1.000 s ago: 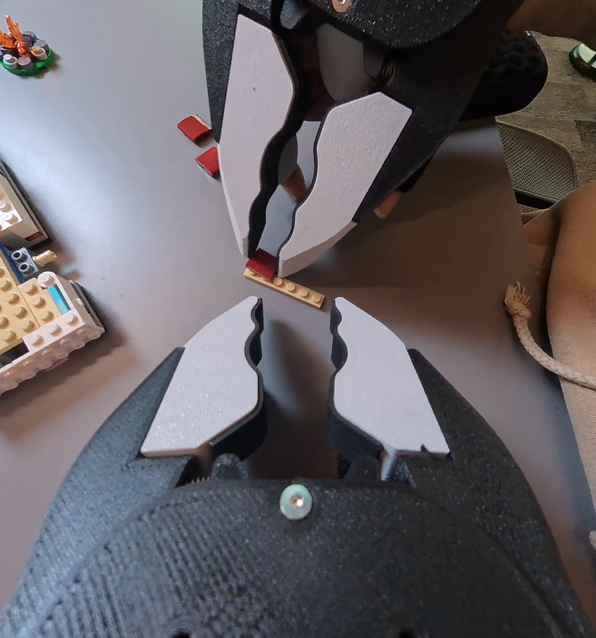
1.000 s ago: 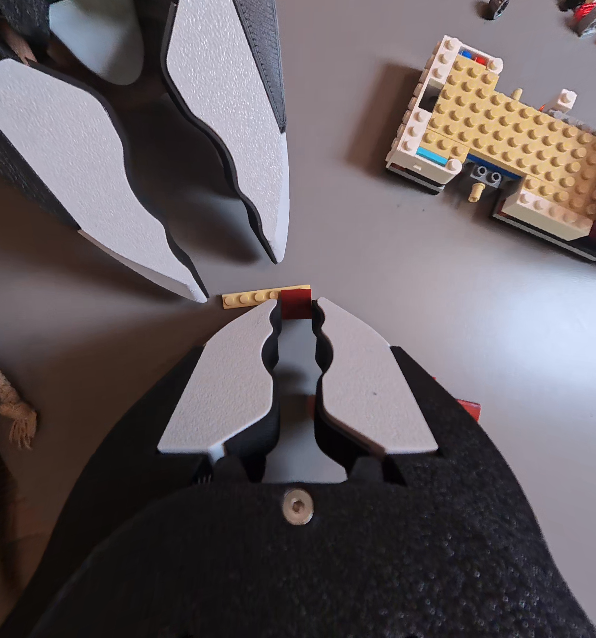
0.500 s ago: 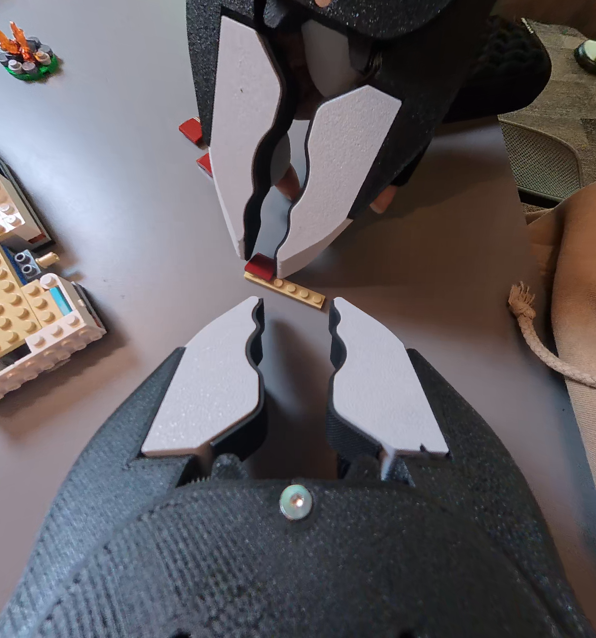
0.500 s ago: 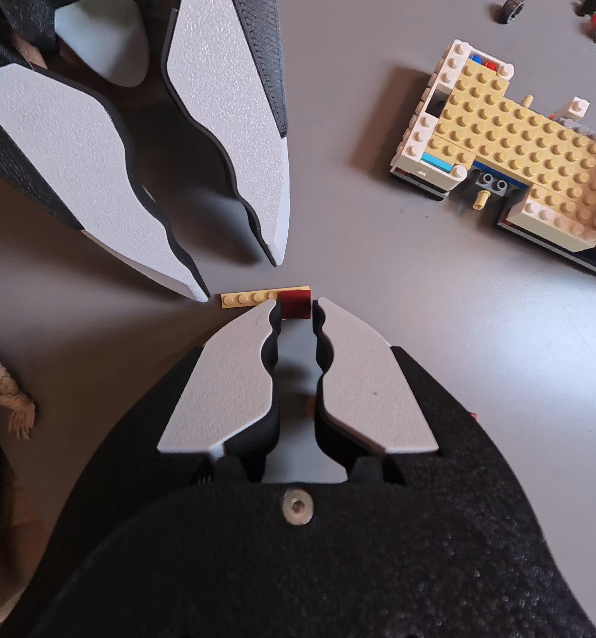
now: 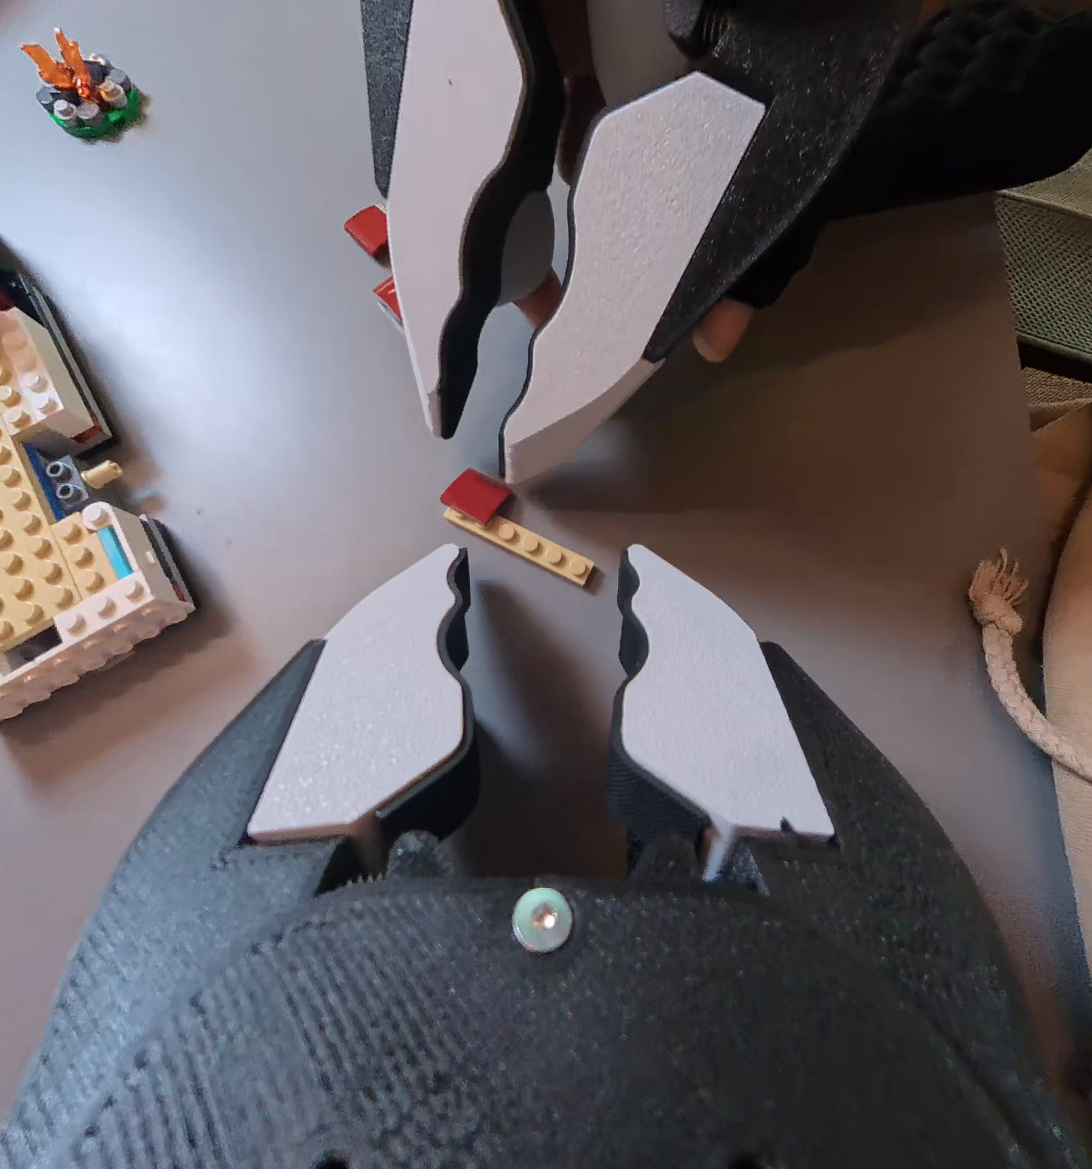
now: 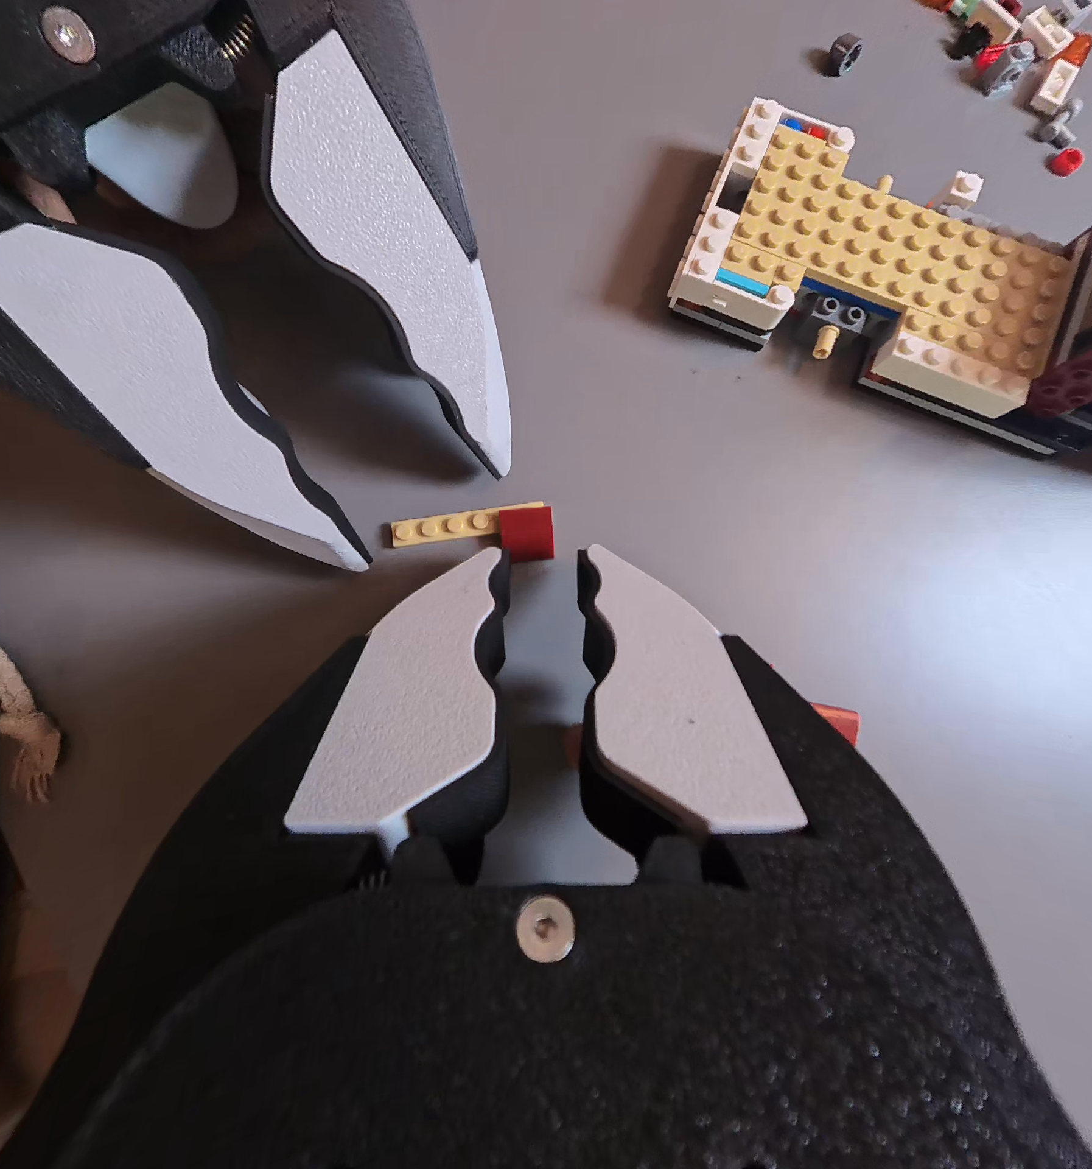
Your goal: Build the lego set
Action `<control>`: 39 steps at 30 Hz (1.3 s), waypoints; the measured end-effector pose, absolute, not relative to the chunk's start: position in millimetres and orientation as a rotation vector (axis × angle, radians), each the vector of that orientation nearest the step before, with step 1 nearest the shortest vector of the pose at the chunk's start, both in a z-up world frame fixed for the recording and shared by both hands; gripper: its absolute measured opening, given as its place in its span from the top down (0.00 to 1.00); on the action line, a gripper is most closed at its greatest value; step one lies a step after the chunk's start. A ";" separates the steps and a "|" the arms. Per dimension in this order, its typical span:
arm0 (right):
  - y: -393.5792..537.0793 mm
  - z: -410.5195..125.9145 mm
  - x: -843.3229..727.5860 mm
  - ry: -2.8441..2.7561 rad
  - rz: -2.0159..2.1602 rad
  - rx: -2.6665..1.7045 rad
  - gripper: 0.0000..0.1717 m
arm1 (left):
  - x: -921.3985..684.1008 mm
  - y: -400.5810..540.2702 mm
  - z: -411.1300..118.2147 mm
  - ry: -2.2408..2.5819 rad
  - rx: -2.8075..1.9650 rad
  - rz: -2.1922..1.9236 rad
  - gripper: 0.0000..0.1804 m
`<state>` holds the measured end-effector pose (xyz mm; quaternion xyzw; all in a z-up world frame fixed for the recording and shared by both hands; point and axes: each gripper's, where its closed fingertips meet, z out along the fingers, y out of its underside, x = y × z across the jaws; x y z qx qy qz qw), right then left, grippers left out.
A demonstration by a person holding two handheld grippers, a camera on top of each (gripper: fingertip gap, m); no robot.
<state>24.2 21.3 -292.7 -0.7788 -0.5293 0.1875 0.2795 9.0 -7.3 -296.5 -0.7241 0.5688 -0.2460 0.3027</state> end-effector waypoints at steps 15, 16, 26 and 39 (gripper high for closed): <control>14.3 -291.3 29.0 -1.415 0.447 -2.038 0.89 | 10.0 -3.7 -299.3 1.533 -1.903 -0.591 0.82; 15.1 -291.1 26.6 -1.420 0.443 -2.030 0.89 | 9.9 -3.2 -299.6 1.536 -1.899 -0.587 0.83; 22.9 -295.4 19.6 -1.436 0.447 -2.093 0.93 | 8.9 -4.0 -299.5 1.602 -1.811 -0.590 0.88; 23.0 -296.9 14.7 -1.493 0.513 -2.139 0.94 | 8.6 -7.1 -300.1 1.679 -1.726 -0.570 0.92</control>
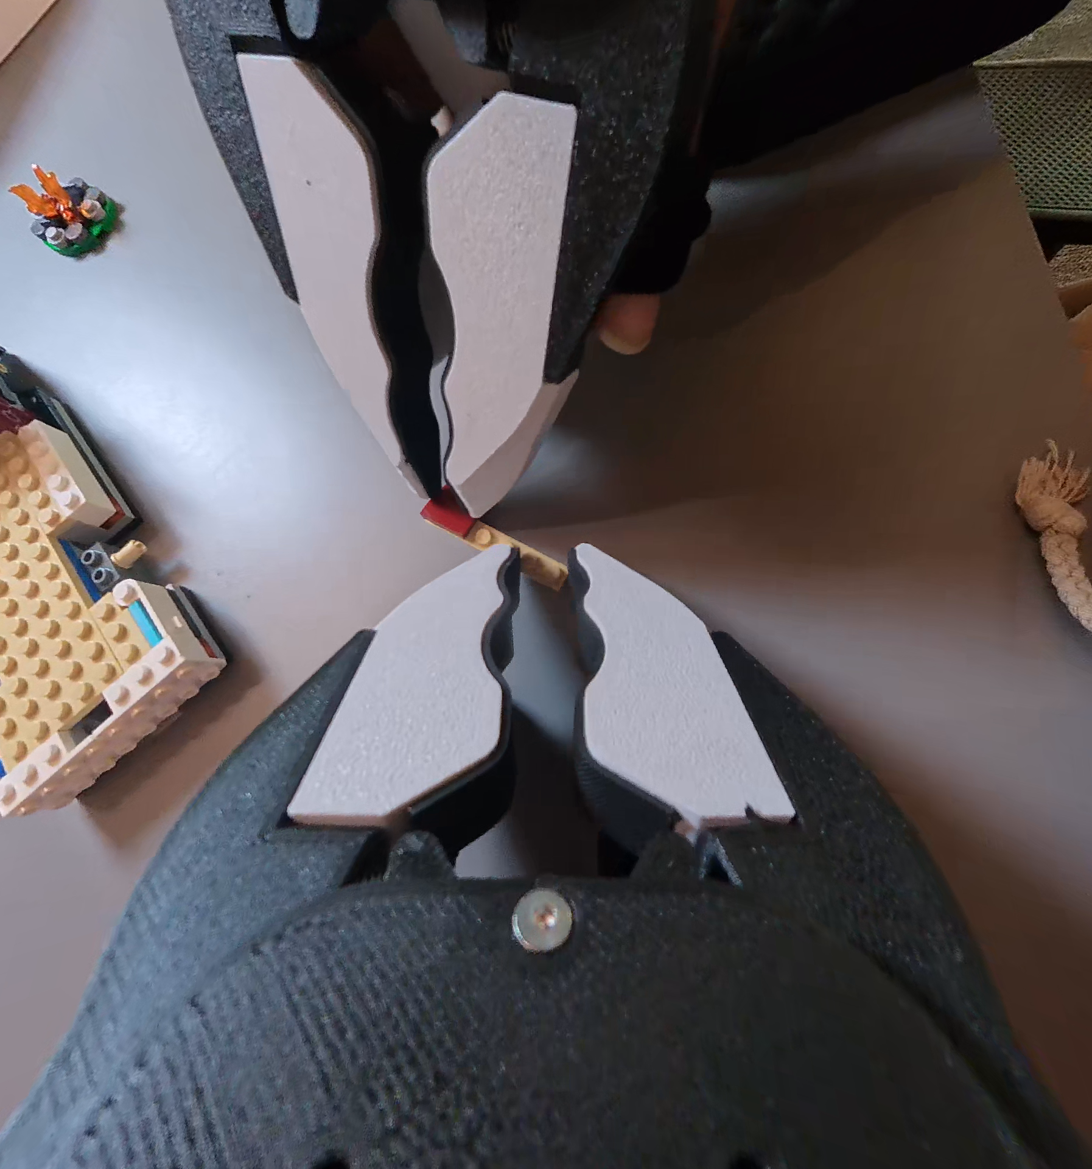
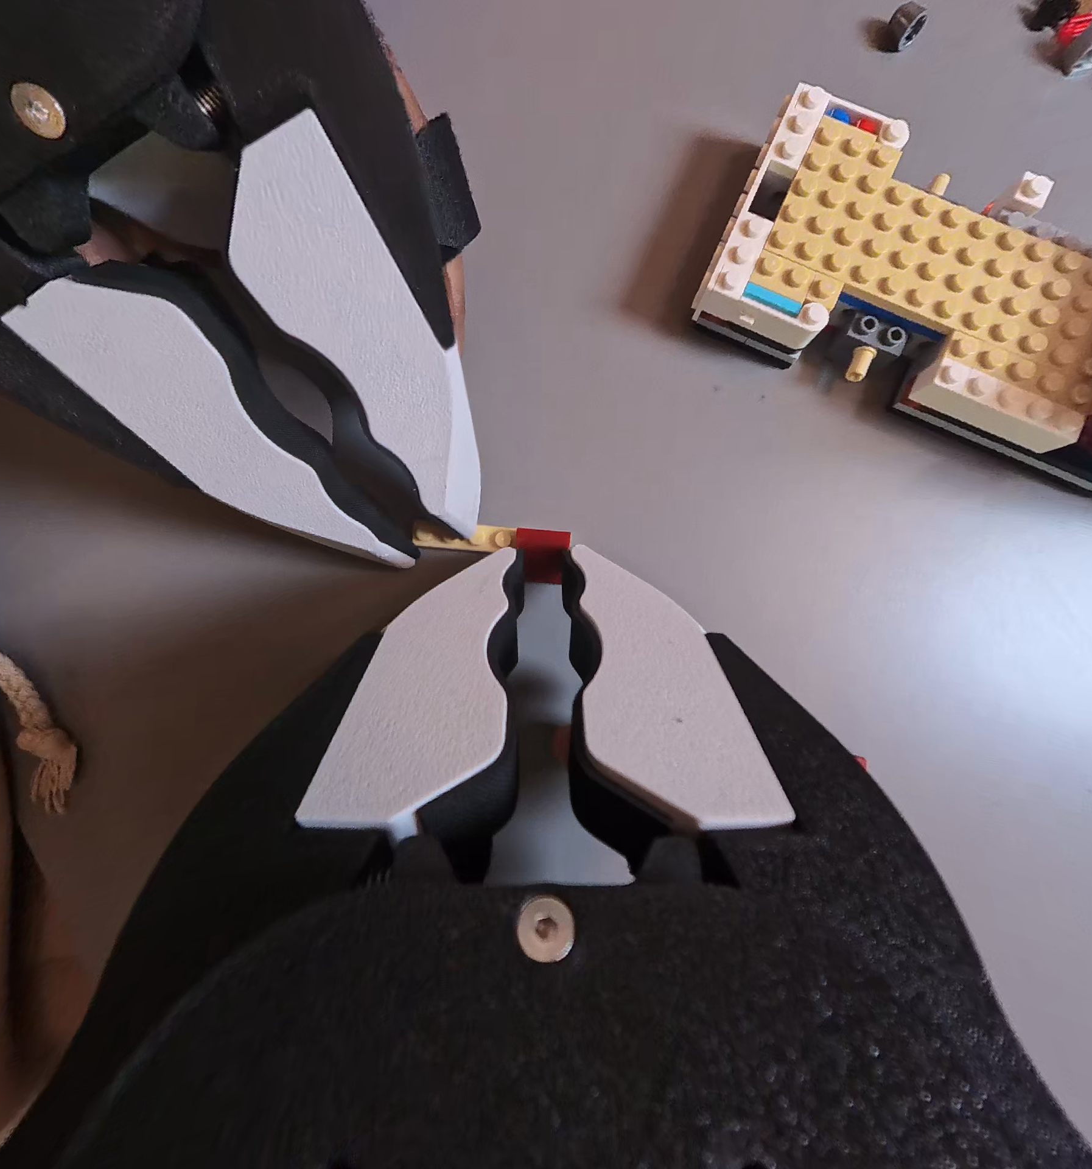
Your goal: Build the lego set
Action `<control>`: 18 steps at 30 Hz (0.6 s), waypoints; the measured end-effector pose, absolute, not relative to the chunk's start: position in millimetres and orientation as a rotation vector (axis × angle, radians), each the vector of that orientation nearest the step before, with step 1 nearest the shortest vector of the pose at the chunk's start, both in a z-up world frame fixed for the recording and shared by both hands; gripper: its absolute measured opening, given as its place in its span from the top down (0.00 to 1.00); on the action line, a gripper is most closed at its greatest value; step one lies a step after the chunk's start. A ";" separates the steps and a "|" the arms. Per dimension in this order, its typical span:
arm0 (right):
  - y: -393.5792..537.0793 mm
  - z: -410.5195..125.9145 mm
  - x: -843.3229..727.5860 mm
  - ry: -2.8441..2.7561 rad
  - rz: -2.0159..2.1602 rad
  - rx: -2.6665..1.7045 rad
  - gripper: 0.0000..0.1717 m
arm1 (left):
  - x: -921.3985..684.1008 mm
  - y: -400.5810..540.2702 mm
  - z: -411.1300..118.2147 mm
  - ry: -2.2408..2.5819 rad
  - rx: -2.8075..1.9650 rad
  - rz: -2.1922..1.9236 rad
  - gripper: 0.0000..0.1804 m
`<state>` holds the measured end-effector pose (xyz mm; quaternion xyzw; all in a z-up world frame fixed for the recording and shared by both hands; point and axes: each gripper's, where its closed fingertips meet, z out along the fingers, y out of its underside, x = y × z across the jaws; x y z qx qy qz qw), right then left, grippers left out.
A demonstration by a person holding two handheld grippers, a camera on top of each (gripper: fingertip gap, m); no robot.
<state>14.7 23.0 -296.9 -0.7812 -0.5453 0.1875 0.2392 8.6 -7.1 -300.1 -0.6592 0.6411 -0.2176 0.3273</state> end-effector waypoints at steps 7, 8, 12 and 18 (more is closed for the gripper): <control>24.3 -297.7 15.1 -1.529 0.487 -2.197 0.95 | 8.5 -7.0 -300.0 1.686 -1.718 -0.561 0.92; 24.8 -297.8 15.3 -1.533 0.481 -2.211 0.95 | 8.2 -6.7 -300.0 1.689 -1.716 -0.555 0.92; 26.0 -295.3 12.9 -1.567 0.474 -2.232 0.95 | 6.3 -4.9 -300.1 1.700 -1.714 -0.520 0.94; 26.1 -295.4 10.0 -1.602 0.454 -2.235 0.95 | 5.8 -4.9 -300.2 1.698 -1.720 -0.511 0.94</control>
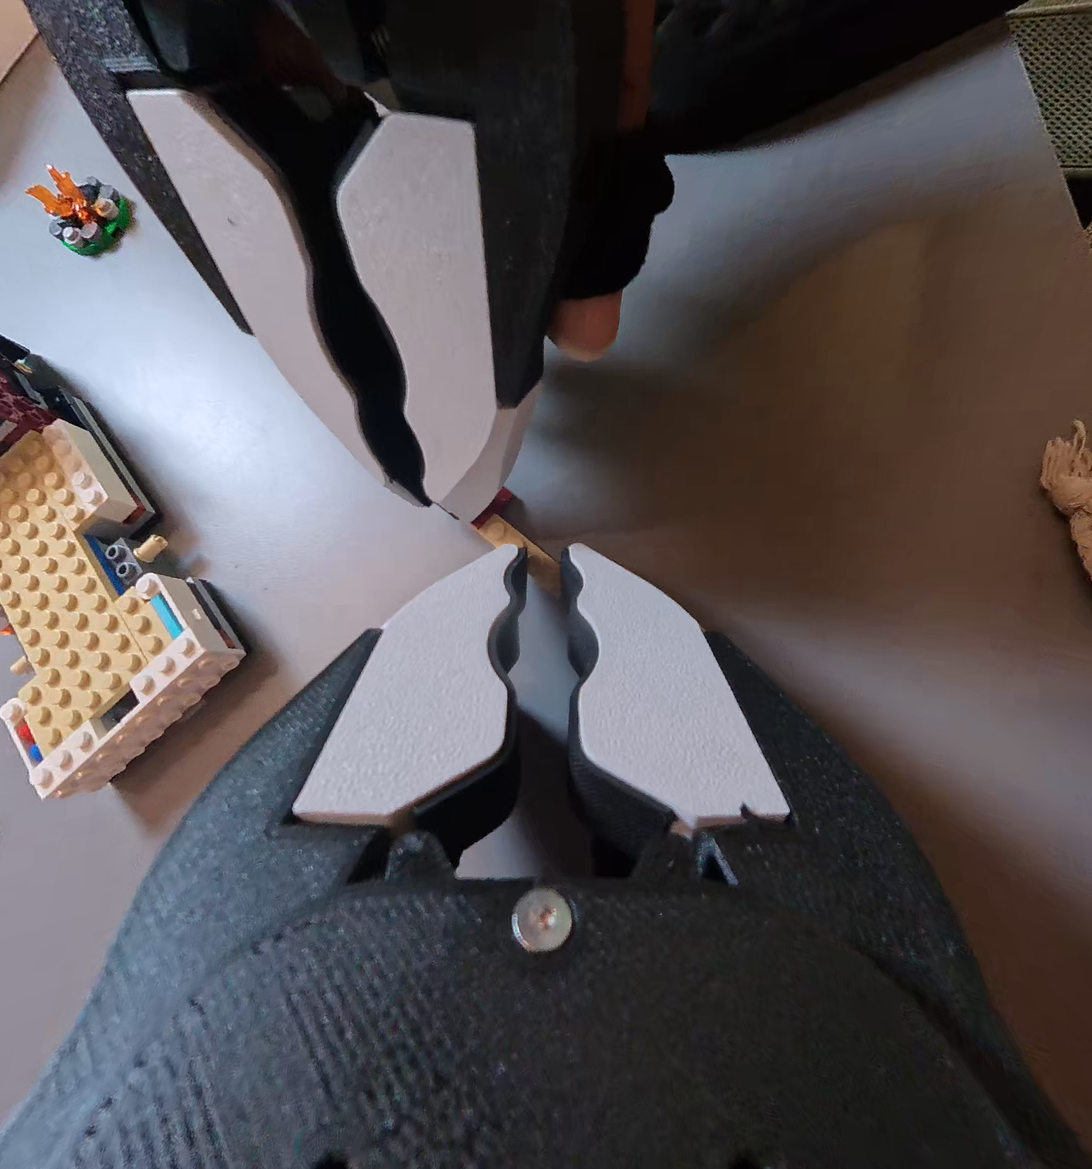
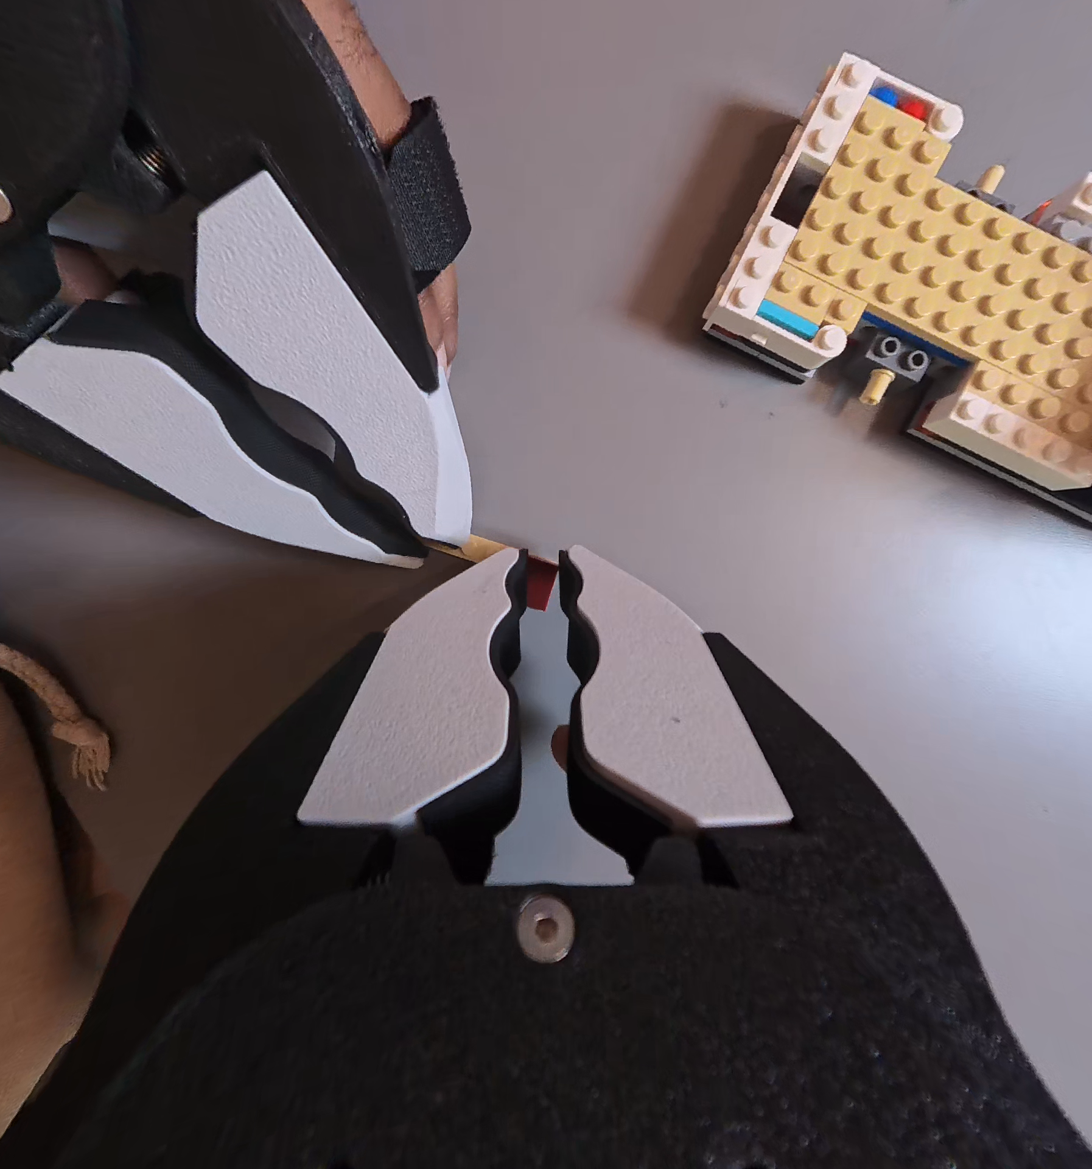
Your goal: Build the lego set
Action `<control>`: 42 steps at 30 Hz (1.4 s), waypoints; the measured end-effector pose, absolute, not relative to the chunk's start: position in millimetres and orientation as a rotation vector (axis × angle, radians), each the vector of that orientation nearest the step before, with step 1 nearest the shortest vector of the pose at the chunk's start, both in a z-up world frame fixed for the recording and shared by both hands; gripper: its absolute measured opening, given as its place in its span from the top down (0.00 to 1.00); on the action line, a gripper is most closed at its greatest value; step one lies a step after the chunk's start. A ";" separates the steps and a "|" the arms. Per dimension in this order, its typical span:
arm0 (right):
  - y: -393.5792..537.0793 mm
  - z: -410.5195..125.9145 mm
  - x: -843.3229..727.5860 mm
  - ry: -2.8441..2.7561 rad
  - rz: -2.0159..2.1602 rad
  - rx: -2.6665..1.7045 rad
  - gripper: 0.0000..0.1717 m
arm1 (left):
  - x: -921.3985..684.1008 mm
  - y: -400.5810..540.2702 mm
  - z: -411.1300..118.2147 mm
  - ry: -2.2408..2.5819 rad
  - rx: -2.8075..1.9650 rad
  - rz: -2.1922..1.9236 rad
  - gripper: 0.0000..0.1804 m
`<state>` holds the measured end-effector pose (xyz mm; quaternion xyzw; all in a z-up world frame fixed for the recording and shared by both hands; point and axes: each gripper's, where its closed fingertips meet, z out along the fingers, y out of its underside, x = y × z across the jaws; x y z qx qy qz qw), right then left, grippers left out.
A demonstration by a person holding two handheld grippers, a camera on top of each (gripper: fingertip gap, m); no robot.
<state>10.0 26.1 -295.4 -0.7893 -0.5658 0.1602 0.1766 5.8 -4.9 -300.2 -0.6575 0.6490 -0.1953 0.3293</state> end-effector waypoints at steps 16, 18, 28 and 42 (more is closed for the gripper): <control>21.2 -296.9 13.9 -1.597 0.405 -2.233 0.95 | 6.1 -5.1 -300.1 1.705 -1.708 -0.480 0.95; 20.1 -297.2 14.1 -1.591 0.410 -2.241 0.95 | 6.1 -5.1 -300.2 1.706 -1.704 -0.471 0.95; 18.8 -299.3 13.9 -1.657 0.407 -2.277 0.94 | 6.3 -6.0 -300.4 1.724 -1.680 -0.448 0.96; 13.0 -282.6 31.8 -1.609 0.722 -1.971 0.85 | -5.7 4.8 -295.6 1.723 -1.662 -0.417 0.86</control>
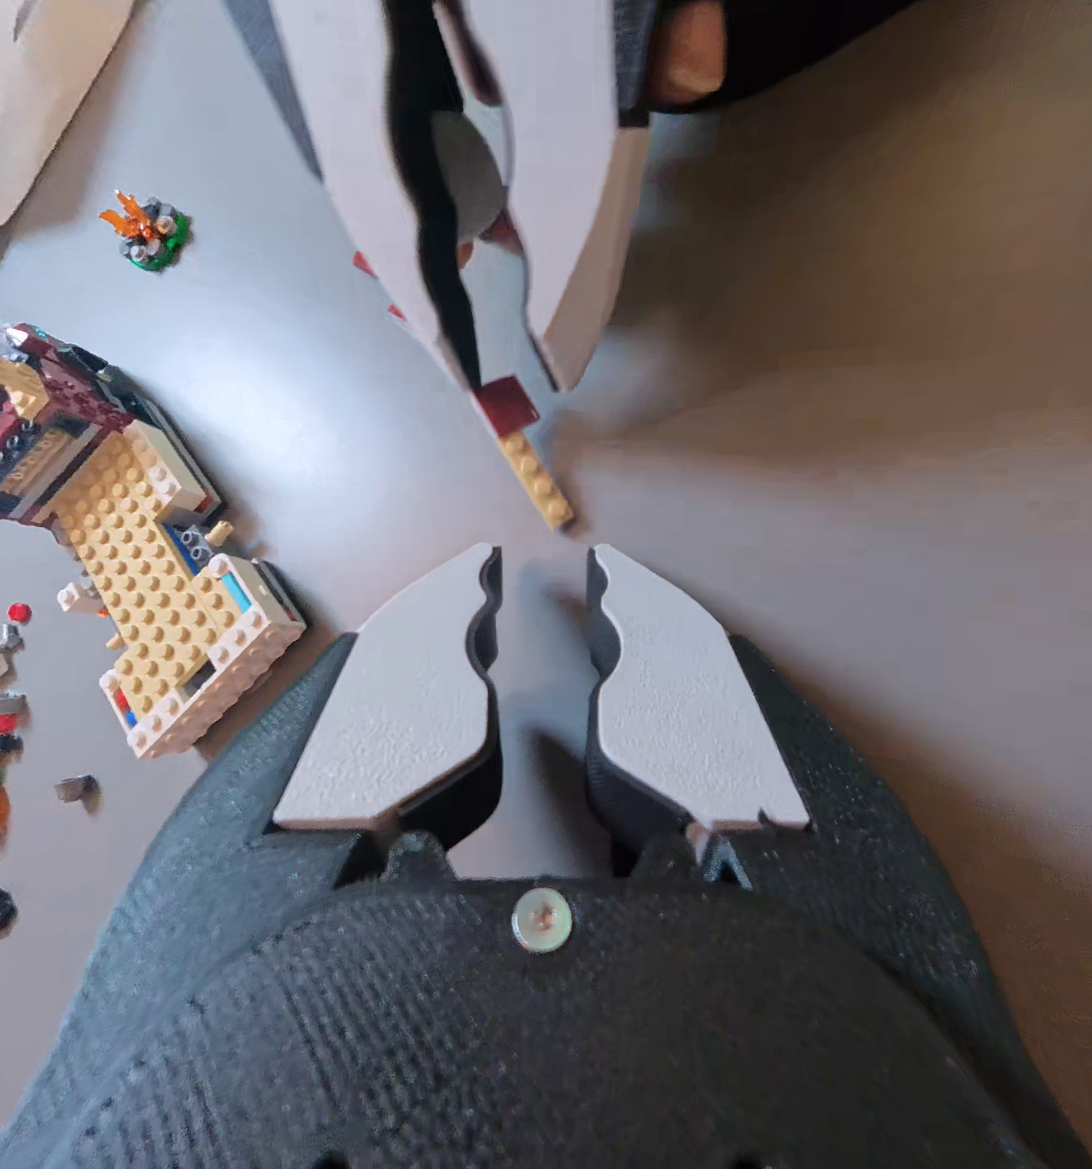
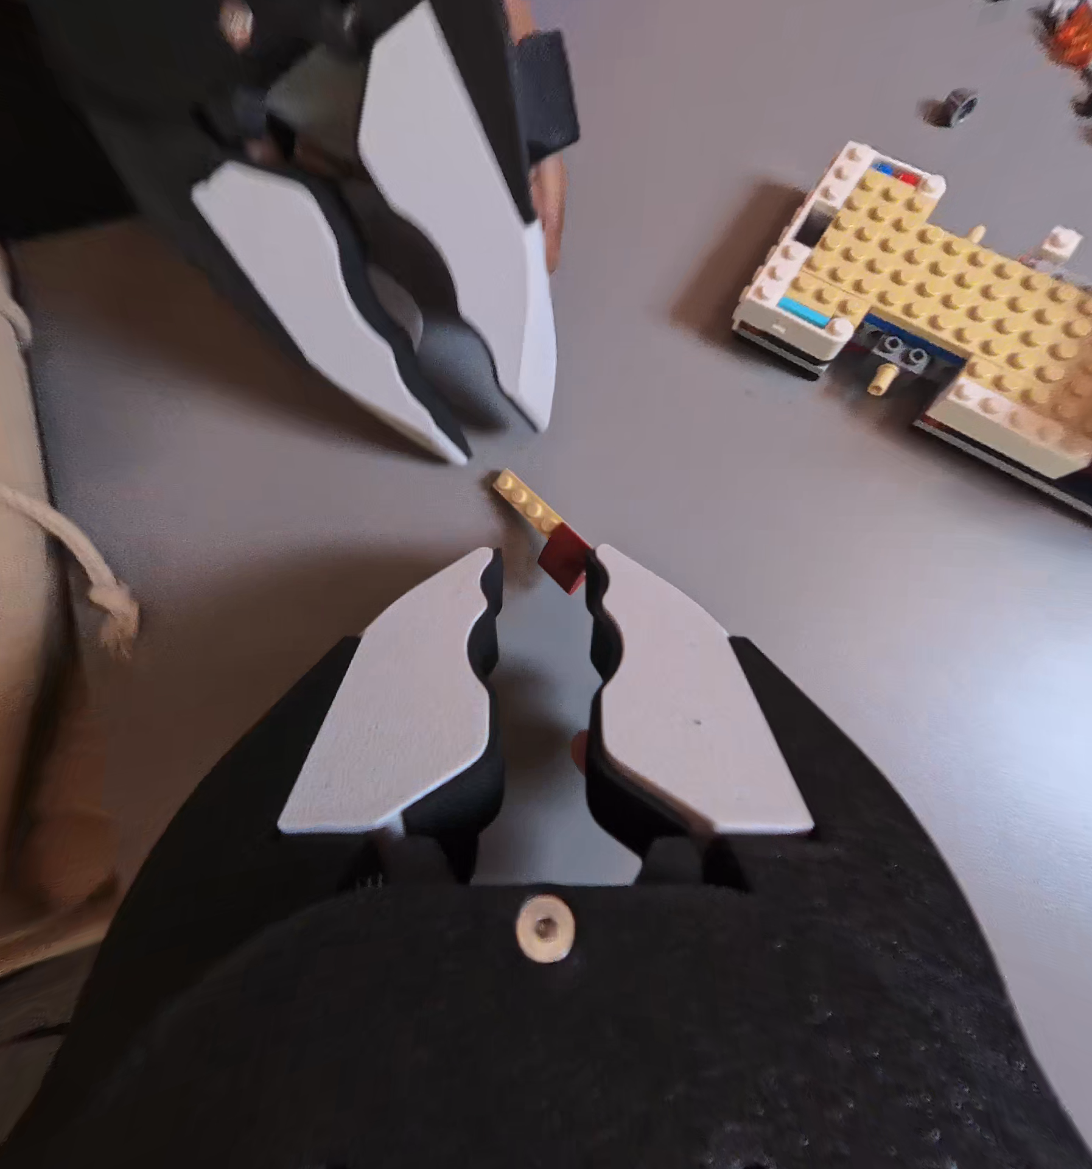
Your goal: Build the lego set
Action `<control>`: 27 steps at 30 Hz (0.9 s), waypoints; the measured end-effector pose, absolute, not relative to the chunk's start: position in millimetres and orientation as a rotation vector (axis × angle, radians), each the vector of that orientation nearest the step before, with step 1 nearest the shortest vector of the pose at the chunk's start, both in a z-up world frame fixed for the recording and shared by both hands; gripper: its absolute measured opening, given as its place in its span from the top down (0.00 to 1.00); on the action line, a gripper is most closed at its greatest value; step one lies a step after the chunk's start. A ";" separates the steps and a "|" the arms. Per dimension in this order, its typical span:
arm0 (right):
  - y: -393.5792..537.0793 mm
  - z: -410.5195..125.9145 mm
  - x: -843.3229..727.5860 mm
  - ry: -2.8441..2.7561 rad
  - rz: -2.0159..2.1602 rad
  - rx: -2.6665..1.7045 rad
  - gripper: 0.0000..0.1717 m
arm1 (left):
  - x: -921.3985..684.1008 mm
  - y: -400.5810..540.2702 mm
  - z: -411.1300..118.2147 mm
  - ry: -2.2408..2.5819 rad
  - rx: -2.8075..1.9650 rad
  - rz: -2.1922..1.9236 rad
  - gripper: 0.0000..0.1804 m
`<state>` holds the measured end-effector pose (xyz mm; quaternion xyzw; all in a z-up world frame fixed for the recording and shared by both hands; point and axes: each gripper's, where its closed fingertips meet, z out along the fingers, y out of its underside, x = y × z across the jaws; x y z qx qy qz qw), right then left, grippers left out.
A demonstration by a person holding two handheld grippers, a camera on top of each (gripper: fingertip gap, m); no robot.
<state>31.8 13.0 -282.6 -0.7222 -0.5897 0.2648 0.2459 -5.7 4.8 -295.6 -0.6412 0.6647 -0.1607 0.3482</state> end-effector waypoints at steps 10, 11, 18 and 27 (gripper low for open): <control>3.3 -291.3 38.3 -1.692 0.731 -1.982 0.81 | 6.7 2.7 -291.4 1.649 -1.725 -0.533 0.82; 1.1 -291.0 36.4 -1.696 0.741 -1.979 0.80 | 9.6 2.8 -291.9 1.648 -1.730 -0.533 0.82; -12.4 -288.8 34.2 -1.719 0.794 -1.960 0.74 | 12.7 7.6 -299.2 1.704 -1.727 -0.455 0.91; 10.5 -272.4 84.4 -1.548 0.701 -1.975 0.79 | -2.7 49.6 -287.4 1.587 -1.726 -0.346 0.92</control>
